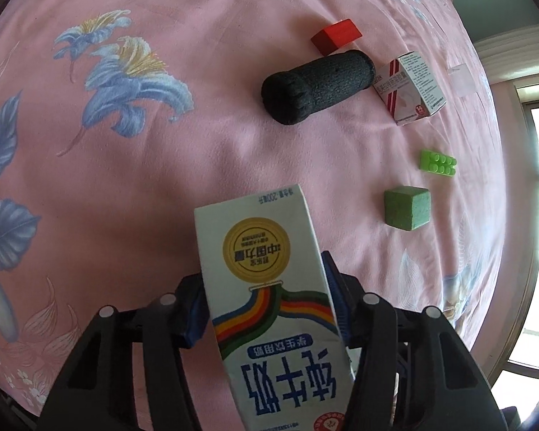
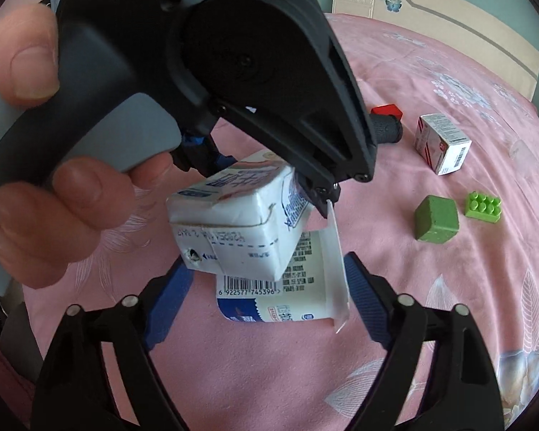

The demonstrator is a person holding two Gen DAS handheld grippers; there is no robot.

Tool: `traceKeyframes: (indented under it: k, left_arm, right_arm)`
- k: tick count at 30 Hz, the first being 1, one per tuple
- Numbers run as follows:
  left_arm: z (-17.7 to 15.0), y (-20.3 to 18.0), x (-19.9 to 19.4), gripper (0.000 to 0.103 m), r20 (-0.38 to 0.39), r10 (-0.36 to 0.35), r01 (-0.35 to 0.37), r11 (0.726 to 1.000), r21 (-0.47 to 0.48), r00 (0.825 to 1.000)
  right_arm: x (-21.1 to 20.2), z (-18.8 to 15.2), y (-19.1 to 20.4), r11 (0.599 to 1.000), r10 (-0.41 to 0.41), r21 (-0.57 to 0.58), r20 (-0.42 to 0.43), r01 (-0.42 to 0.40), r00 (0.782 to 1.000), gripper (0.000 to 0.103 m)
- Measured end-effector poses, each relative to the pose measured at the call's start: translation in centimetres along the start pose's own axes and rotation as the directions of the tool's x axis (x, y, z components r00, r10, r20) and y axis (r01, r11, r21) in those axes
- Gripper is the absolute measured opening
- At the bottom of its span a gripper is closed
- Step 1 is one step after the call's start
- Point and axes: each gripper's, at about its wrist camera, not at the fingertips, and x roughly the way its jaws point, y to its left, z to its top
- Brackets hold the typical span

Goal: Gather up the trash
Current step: 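Carry the milk carton and yogurt cup in both grippers toward the white bin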

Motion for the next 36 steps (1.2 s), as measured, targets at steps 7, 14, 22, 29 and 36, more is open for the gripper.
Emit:
traceKeyframes:
  k: [7,14,22,29,36]
  left_arm:
    - [-0.5,0.2,-0.9,0.051,0.057,0.045,-0.048,0.997,0.055,0.997]
    - [-3.5,-0.2,-5.2,0.051,0.190,0.172,-0.204,0.965,0.165,0.967]
    - [-11.0,-0.8,-14.2,0.051,0.402,0.211,-0.349,0.885,0.308,0.891]
    - [-18.2,-1.7,-23.8,0.051,0.531,0.140,-0.372,0.855,0.362,0.836]
    - [-27.2,-2.3,-32.9,0.051,0.674,0.073,-0.451,0.795,0.405,0.735]
  right_arm:
    - [-0.8,-1.1,0.1,0.999,-0.038,0.021,0.009,0.038,0.999,0.057]
    - [-5.3,-2.0,0.5,0.989,-0.143,0.035,0.009,0.143,0.990,0.057]
    - [-14.6,-1.9,2.5,0.953,-0.294,0.093,0.046,0.289,0.955,0.057]
    - [-24.8,-0.6,6.1,0.919,-0.389,0.129,0.127,0.374,0.912,0.057]
    - [-35.5,-0.5,12.9,0.891,-0.454,0.117,0.228,0.439,0.861,0.057]
